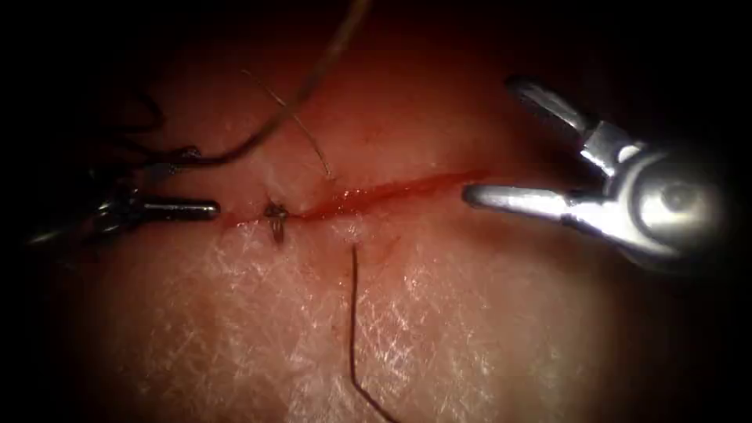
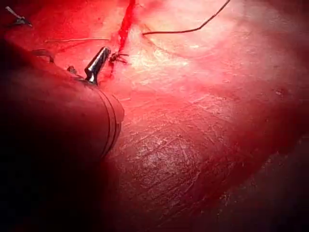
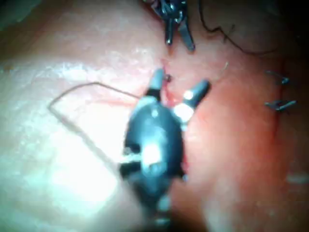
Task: Wound Closure
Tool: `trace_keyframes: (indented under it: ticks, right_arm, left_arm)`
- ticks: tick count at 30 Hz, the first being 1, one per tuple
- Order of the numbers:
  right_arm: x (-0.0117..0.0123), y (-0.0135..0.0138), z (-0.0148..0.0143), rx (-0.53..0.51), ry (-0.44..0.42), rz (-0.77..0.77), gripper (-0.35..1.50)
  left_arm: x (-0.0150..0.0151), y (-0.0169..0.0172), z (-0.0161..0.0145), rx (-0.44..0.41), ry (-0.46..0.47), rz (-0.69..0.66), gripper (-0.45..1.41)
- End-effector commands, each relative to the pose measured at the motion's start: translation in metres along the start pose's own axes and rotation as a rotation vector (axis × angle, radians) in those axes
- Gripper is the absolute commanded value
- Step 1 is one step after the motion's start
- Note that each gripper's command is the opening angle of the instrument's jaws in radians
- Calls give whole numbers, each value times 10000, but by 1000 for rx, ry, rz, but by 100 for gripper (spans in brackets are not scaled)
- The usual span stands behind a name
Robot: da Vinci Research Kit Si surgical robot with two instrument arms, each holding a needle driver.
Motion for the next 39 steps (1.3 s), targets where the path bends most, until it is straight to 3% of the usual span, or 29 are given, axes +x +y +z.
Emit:
trace_keyframes:
  ticks: [1,4,6,7,9,14,21,28,30,31,32,33,39]
  right_arm:
    - [-11,12,25,14,23,107,113]
    - [-16,20,40,46,31,193,98]
    - [-23,28,60,64,25,275,98]
    - [-28,32,80,125,15,367,93]
    - [-34,36,107,186,-32,430,93]
    - [-44,41,148,259,-52,507,93]
    - [-67,35,208,354,-121,563,98]
    - [-82,31,233,391,-161,585,94]
    - [-82,30,234,415,-165,597,45]
    - [-82,30,234,415,-165,597,45]
    - [-82,30,234,422,-166,598,27]
    - [-81,30,235,441,-165,587,-30]
    - [-76,35,226,431,-115,573,-35]
  left_arm:
    - [-7,5,8,-12,-5,12,78]
    - [-9,21,10,-31,-8,30,78]
    - [-13,34,11,-52,-11,44,76]
    - [-19,49,10,-70,-13,60,76]
    - [-26,67,6,-92,-13,83,73]
    - [-35,85,0,-115,-18,120,64]
    - [-46,81,-4,-117,-38,152,54]
    - [-47,82,-5,-120,-38,165,51]
    - [-47,83,-5,-121,-38,171,46]
    - [-47,83,-5,-121,-38,171,46]
    - [-47,82,-5,-122,-37,177,42]
    - [-48,83,-5,-123,-40,178,41]
    - [-50,82,-5,-125,-43,186,36]
